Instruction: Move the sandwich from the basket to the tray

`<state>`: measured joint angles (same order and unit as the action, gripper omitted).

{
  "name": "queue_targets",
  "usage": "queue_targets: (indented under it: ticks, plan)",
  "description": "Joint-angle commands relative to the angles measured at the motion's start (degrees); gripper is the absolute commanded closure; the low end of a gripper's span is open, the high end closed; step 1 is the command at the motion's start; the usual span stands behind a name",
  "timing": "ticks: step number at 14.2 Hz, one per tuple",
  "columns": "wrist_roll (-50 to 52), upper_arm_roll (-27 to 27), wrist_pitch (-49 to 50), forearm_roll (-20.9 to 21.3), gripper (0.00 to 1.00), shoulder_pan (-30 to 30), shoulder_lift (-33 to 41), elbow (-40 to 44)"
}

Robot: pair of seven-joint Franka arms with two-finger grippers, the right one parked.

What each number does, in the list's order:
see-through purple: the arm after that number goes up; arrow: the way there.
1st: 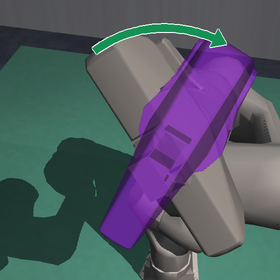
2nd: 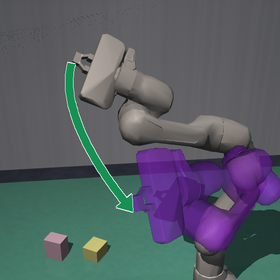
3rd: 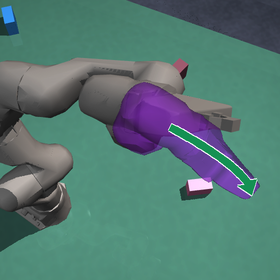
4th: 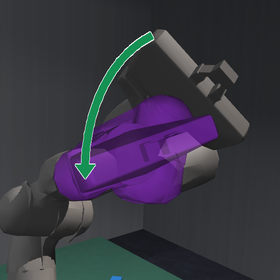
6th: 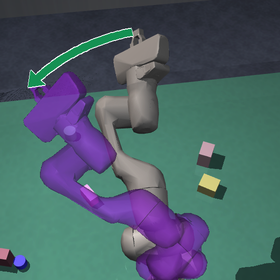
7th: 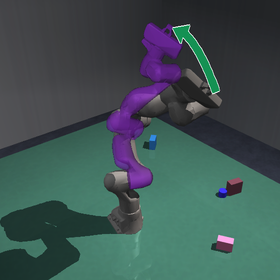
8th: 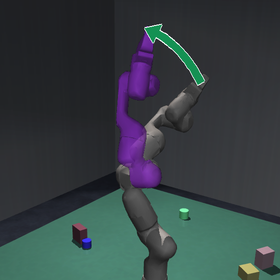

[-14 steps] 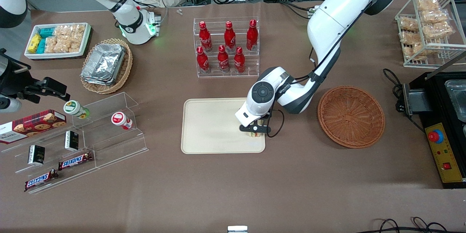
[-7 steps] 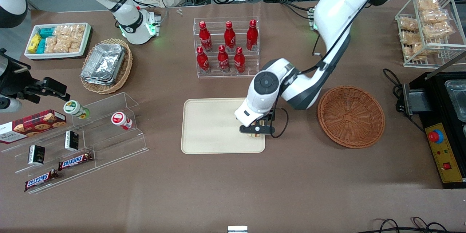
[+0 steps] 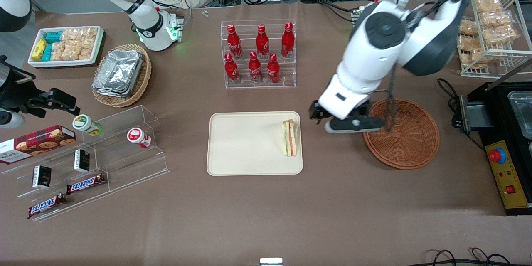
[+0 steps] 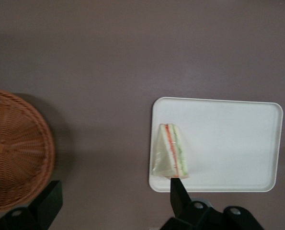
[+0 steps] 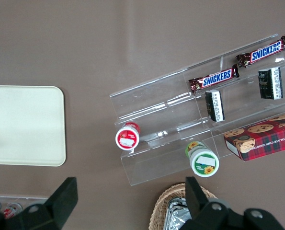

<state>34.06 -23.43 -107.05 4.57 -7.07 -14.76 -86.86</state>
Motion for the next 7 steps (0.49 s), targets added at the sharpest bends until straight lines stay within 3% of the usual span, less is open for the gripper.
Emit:
queue_targets:
  ticks: [1, 4, 7]
  plan:
    - [-6.8, -0.2, 4.5, -2.9, 0.00, 5.3, 4.4, -2.3]
    - [-15.1, 2.2, 12.5, -5.4, 0.00, 9.8, 8.9, -2.4]
    - [-24.4, 14.0, 17.8, -5.4, 0.00, 6.6, 12.6, -2.7]
